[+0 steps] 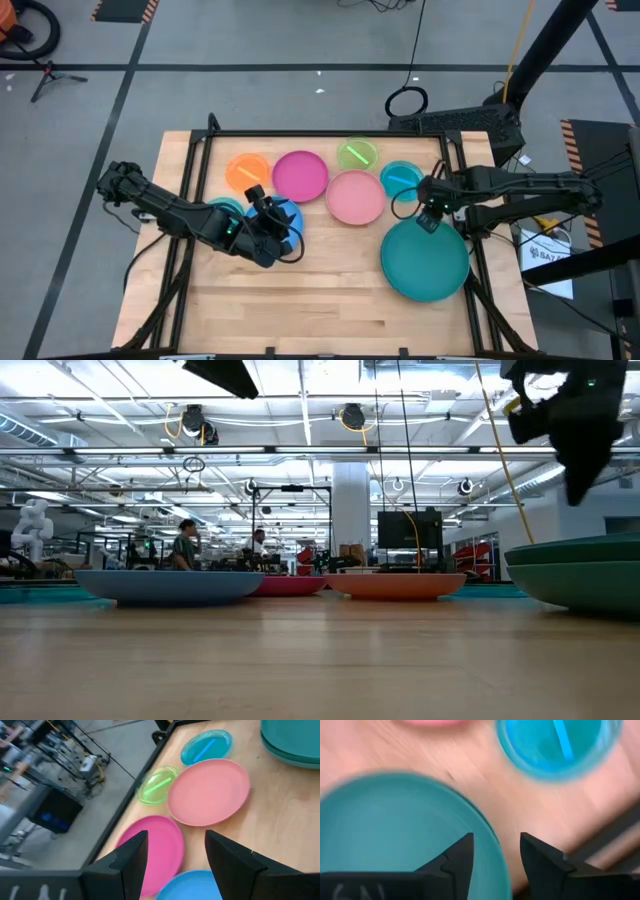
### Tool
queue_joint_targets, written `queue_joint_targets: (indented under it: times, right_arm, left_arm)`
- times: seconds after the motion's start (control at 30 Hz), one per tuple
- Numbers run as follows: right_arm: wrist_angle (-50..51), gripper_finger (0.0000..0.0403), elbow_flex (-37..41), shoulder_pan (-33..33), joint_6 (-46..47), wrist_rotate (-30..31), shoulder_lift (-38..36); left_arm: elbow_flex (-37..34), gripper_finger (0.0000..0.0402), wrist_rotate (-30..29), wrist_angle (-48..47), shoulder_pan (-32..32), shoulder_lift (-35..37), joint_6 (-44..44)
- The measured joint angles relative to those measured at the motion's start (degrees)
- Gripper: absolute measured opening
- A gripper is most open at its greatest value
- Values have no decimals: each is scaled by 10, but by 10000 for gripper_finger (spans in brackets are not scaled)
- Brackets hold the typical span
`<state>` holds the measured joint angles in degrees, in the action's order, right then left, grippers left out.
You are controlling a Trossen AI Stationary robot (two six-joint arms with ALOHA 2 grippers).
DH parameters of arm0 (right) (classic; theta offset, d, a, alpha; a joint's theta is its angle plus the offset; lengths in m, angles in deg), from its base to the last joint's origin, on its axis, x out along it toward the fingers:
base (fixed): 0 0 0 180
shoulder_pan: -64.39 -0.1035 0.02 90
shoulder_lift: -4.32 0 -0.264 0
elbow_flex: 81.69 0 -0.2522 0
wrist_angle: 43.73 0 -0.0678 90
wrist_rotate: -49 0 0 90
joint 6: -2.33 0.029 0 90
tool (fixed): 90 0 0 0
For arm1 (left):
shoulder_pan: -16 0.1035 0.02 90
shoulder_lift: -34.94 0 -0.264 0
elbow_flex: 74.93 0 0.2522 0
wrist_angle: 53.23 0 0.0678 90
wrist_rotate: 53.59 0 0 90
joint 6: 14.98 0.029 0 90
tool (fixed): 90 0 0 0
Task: Stack plastic plates
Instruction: Stack the green plate on top of the dark green plate
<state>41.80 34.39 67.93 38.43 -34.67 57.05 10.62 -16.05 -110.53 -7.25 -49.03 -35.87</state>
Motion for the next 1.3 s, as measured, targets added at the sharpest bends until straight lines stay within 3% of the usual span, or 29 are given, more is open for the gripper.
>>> queue_joint_targets:
  times: [0.23, 0.43, 0.7, 0.97, 1.3]
  right_arm:
    - [-129, 138, 0, -52, -17, 10, 3]
    - [-84, 104, 0, -122, 49, -2, 41]
    - [-74, 49, 0, -195, 84, 11, 143]
    - [-111, 15, 0, -227, 81, 29, 237]
    - [-206, 1, 0, -252, 67, 46, 295]
  left_arm:
    - [0, 202, 12, -44, -8, 0, -63]
    - [0, 202, 12, -62, -17, 0, -89]
    - [0, 202, 12, -62, -18, 0, -89]
    - [0, 202, 12, -62, -18, 0, -89]
    - [0, 202, 12, -62, -19, 0, -90]
